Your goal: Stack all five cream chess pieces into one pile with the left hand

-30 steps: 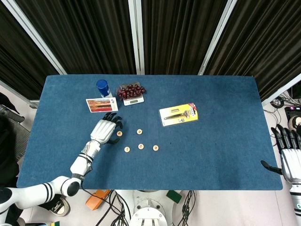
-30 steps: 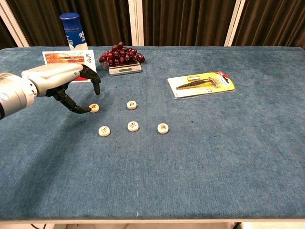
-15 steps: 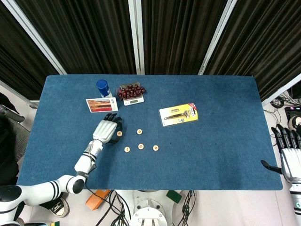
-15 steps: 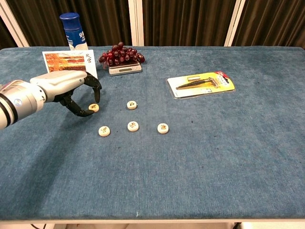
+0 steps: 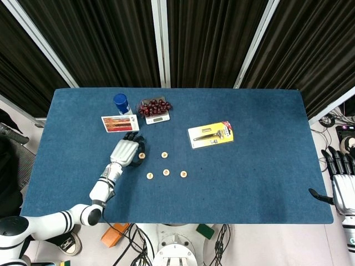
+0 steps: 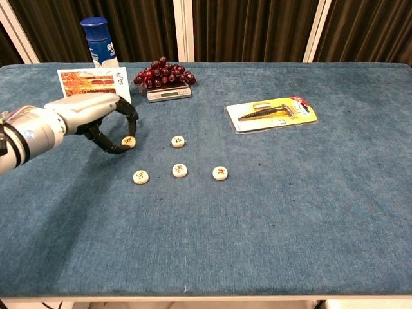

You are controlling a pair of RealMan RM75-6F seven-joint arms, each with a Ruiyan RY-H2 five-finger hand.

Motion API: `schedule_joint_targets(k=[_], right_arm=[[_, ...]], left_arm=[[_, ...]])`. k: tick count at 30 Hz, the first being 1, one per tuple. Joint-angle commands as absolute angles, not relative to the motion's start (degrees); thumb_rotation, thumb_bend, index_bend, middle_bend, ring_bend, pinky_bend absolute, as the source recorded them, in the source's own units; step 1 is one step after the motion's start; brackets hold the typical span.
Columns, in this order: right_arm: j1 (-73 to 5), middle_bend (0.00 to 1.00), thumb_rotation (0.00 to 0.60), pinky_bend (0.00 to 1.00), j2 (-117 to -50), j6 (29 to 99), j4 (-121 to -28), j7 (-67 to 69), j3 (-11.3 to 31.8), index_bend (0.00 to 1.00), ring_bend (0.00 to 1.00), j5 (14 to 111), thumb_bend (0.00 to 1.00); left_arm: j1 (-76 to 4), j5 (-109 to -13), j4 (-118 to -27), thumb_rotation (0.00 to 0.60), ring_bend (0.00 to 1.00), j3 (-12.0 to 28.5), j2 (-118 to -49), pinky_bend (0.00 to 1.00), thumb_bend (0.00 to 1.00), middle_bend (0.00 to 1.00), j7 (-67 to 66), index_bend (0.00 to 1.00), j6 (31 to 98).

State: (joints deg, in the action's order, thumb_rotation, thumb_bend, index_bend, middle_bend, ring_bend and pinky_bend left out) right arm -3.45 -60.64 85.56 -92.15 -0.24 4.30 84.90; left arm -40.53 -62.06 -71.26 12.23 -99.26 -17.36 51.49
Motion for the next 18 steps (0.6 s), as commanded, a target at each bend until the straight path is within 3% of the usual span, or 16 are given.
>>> schedule_joint_targets(k=[1, 18], right_arm=[[-3.44, 0.02, 0.6, 0.04, -60.65, 85.56, -92.15, -0.29, 4.28, 0.0, 0.0, 84.92, 0.15], [-2.9, 0.02, 0.6, 0.04, -60.48, 85.78, -91.69, 0.46, 4.44, 0.0, 0.0, 84.14, 0.15]], left_arm=[[-41.32, -62.04, -72.55, 0.6, 0.03, 13.57, -98.93, 0.0, 0.4, 0.2, -16.28, 0.53, 51.75], [-48.79, -56.67, -71.61, 0.6, 0.01, 15.84, -103.9, 0.0, 0.4, 0.2, -21.19, 0.53, 48.39]])
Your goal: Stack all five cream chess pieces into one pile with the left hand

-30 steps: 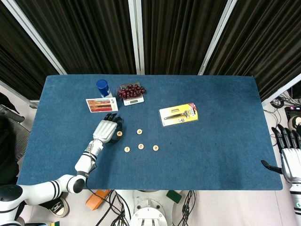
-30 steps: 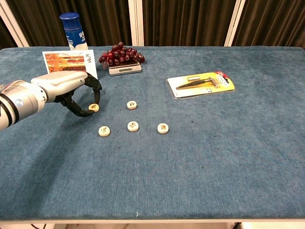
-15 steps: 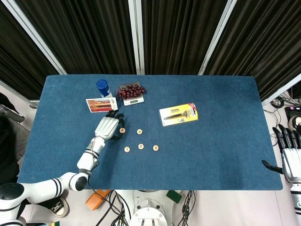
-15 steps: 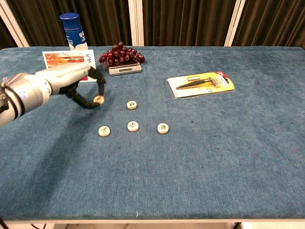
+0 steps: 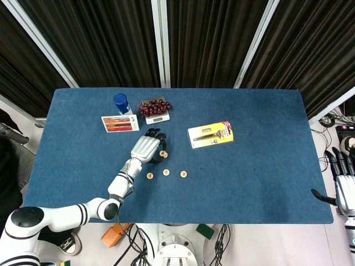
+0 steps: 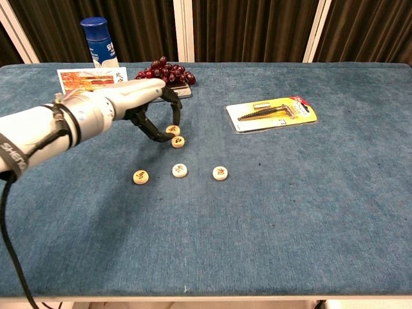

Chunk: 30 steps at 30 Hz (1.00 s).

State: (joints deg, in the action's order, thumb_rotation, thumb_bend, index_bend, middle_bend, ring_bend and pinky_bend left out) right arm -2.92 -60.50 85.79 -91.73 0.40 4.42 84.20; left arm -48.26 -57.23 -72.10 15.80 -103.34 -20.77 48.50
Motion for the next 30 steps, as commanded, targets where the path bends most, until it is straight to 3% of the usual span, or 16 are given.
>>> schedule_joint_targets(k=[1, 30], right_arm=[[-2.89, 0.02, 0.6, 0.04, -60.48, 85.74, -91.65, 0.52, 4.44, 0.0, 0.0, 84.08, 0.15], [-2.97, 0.02, 0.6, 0.04, -60.61, 85.06, -91.51, 0.61, 4.66, 0.0, 0.0, 83.47, 0.15]], left_arm=[[-49.0, -56.37, -71.41, 0.6, 0.01, 15.89, -104.12, 0.0, 0.4, 0.2, -21.33, 0.53, 48.34], [-50.87, -52.88, -69.38, 0.6, 0.0, 14.31, -105.33, 0.0, 0.37, 0.18, -22.98, 0.49, 48.71]])
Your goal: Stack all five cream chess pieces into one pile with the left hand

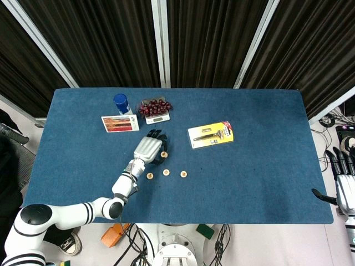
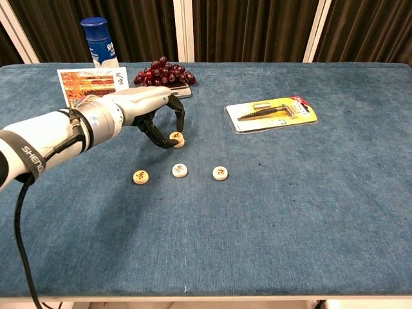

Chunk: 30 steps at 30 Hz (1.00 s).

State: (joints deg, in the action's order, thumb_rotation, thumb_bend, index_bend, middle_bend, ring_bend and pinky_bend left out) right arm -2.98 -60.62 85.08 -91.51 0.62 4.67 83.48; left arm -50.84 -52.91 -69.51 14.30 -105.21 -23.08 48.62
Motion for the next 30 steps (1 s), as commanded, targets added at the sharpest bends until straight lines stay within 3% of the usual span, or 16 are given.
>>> schedule_joint_targets(k=[1, 14, 22, 30], right_arm=[[-2.97, 0.02, 0.6, 0.04, -60.59, 85.03, -91.51, 0.61, 4.66, 0.0, 0.0, 83.43, 0.15], [-3.01, 0.02, 0.6, 0.04, -60.67, 84.78, -91.19, 0.95, 4.77, 0.0, 0.0, 83.15, 0.15], [-2.89, 0.02, 0.6, 0.04, -60.68, 84.96, -91.04, 1.26, 4.8, 0.0, 0.0, 83.18, 0.15], [-2.88, 0.02, 0.6, 0.04, -60.71, 85.04, -90.99, 1.37, 4.85, 0.0, 0.0, 83.22, 0.15]], left_arm=[[-50.89, -52.84, -69.31, 0.6, 0.0, 14.31, -105.4, 0.0, 0.37, 0.18, -22.9, 0.49, 48.74], [-51.17, -52.89, -69.34, 0.6, 0.0, 13.86, -105.39, 0.0, 0.37, 0.17, -23.03, 0.47, 48.98], [-51.33, -52.06, -69.6, 0.6, 0.0, 13.8, -105.33, 0.0, 0.37, 0.16, -23.28, 0.38, 48.78], [-51.23, -52.24, -70.78, 0.6, 0.0, 13.3, -104.47, 0.0, 0.37, 0.15, -23.7, 0.38, 49.11]])
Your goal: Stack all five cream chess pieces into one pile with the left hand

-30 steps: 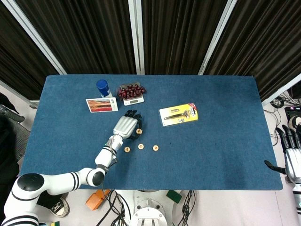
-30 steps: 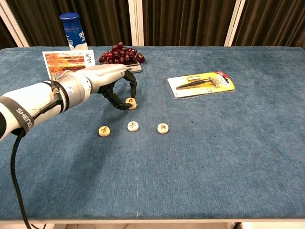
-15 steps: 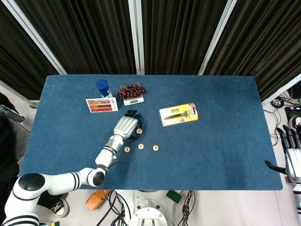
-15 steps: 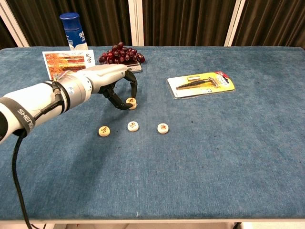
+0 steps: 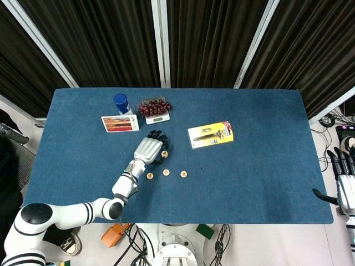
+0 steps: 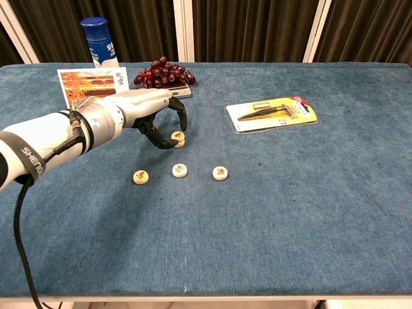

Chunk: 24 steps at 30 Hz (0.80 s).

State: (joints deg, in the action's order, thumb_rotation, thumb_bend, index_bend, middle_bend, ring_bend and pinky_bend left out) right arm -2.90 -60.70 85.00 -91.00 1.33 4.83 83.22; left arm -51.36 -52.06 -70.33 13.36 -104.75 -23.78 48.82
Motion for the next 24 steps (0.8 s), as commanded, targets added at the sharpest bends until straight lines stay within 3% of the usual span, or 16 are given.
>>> schedule_joint_targets(k=[1, 10, 17, 24], right_arm=[[-2.87, 0.02, 0.6, 0.04, -60.71, 85.04, -90.97, 1.41, 4.87, 0.0, 0.0, 83.2, 0.15], [-2.68, 0.02, 0.6, 0.04, -60.61, 85.43, -90.79, 1.77, 4.86, 0.0, 0.0, 83.41, 0.15], [-3.04, 0.02, 0.6, 0.04, -60.91, 85.2, -90.57, 1.67, 4.78, 0.0, 0.0, 84.03, 0.15], [-2.98, 0.02, 0.6, 0.04, -60.75, 85.62, -90.94, 1.26, 4.65, 0.0, 0.0, 84.61, 0.15]], left_arm=[[-51.14, -52.4, -71.05, 0.6, 0.0, 13.24, -104.31, 0.0, 0.37, 0.15, -23.63, 0.38, 49.28], [-47.91, -57.98, -79.5, 0.6, 0.0, 11.62, -98.51, 0.0, 0.32, 0.15, -21.13, 0.38, 53.92], [-43.33, -67.83, -87.76, 0.6, 0.0, 5.15, -92.52, 0.0, 0.2, 0.15, -19.91, 0.41, 58.74], [-40.12, -70.11, -89.1, 0.6, 0.0, 0.96, -92.54, 0.0, 0.2, 0.14, -20.84, 0.41, 60.18]])
